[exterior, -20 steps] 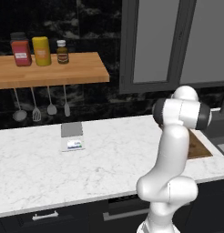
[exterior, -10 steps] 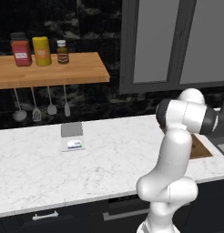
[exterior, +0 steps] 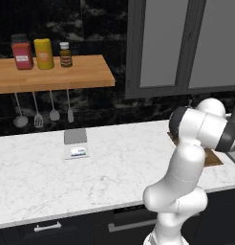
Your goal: Pick up the sponge from the counter and clean the cutting board by briefly scrubbing or pressing down on the cutting board. Once finished, release the sponge.
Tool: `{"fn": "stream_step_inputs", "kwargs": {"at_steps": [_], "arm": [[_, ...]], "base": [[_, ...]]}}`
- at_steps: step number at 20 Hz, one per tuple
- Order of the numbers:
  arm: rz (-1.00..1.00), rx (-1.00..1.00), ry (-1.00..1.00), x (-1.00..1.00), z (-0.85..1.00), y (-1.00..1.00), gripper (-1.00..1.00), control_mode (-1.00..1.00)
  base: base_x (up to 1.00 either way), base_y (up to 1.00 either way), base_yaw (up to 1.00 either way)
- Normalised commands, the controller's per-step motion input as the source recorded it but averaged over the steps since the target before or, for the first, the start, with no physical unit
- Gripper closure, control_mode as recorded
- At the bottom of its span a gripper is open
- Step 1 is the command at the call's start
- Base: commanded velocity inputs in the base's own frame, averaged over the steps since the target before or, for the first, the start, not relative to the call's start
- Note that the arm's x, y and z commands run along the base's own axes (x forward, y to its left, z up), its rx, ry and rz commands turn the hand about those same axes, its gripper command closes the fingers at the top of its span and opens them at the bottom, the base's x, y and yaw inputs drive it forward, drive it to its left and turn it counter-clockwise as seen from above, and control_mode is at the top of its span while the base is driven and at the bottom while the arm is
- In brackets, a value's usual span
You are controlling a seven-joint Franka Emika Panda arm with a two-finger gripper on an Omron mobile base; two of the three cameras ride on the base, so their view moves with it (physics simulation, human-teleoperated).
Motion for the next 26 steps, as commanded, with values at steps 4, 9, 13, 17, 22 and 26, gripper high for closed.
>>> {"fn": "stream_step_inputs", "kwargs": {"at_steps": [4, 9, 13, 17, 22, 26], "arm": [[-0.01, 0.0, 0.0, -0.09, -0.19, -0.01, 1.0, -1.0], [-0.04, 0.0, 0.0, 0.0, -0.09, -0.23, 1.0, -1.0], [-0.06, 0.03, -0.01, 0.0, 0.0, -0.44, 1.0, -1.0], [-0.02, 0.03, -0.04, -0.02, 0.0, -0.36, 1.0, -1.0], [0.0, 0.0, -0.02, 0.05, 0.0, -0.12, 1.0, -1.0], [0.0, 0.0, 0.0, 0.46, 0.0, 0.0, 1.0, -1.0]], "base": [[0.0, 0.0, 0.0], [0.0, 0.0, 0.0], [0.0, 0.0, 0.0], [0.0, 0.0, 0.0], [0.0, 0.0, 0.0], [0.0, 0.0, 0.0]]}}
